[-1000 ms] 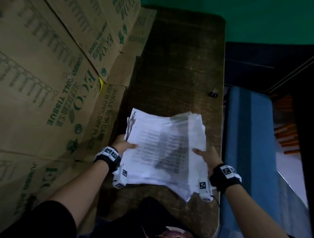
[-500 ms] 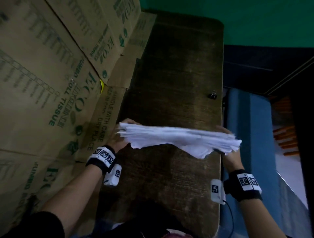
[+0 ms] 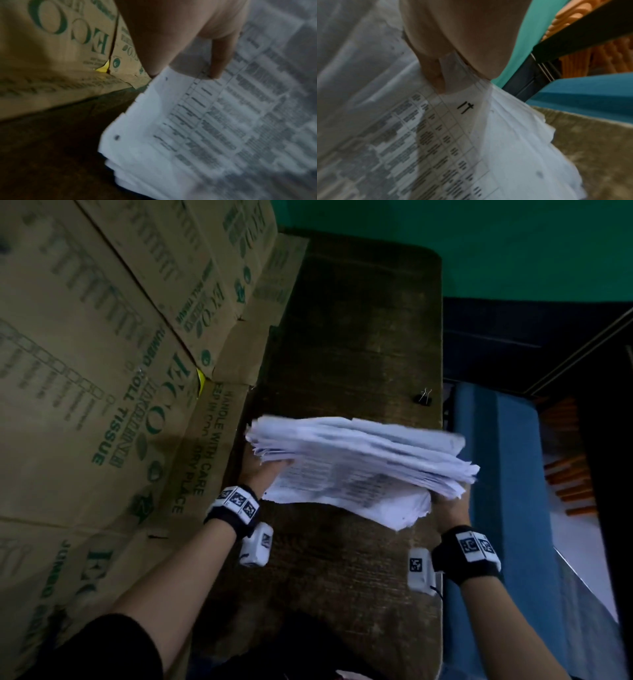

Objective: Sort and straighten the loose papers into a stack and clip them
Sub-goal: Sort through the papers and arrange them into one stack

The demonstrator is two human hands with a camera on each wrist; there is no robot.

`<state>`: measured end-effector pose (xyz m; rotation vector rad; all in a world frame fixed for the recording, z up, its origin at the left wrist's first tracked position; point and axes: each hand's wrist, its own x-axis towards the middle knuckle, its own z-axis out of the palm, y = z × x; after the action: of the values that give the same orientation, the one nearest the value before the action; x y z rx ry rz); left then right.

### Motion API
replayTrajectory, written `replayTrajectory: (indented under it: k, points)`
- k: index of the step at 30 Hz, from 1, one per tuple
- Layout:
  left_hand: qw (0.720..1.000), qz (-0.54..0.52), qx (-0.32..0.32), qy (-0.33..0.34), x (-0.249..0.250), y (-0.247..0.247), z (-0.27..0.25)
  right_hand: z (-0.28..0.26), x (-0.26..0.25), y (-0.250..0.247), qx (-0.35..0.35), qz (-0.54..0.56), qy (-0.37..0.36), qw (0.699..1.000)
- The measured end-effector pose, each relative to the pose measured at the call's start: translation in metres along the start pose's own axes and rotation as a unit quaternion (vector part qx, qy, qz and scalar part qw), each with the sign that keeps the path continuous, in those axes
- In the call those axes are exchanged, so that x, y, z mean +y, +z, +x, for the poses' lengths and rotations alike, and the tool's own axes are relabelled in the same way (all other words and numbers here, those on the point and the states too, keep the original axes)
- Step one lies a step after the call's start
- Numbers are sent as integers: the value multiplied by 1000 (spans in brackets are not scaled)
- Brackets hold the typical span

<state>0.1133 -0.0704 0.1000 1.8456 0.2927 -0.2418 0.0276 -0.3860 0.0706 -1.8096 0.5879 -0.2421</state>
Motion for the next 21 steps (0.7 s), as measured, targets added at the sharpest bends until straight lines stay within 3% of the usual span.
replayTrajectory:
  k: [1, 4, 9, 14, 21]
  points:
    - [999, -18, 26, 9, 9, 1, -3, -1, -7, 1, -3, -5, 7, 1000]
    - [986, -88, 103, 95, 35, 5, -13, -14, -46, 0, 61, 75, -75, 993]
    - [973, -133, 110, 154, 38, 10, -29, -40, -65, 17, 62, 117, -150, 980]
    - [989, -83, 49, 113, 1, 0, -33, -50, -28, 12, -16, 113, -82, 990]
    - [999, 2, -10, 34, -18, -17, -15, -42, 0, 12, -5, 45, 6, 999]
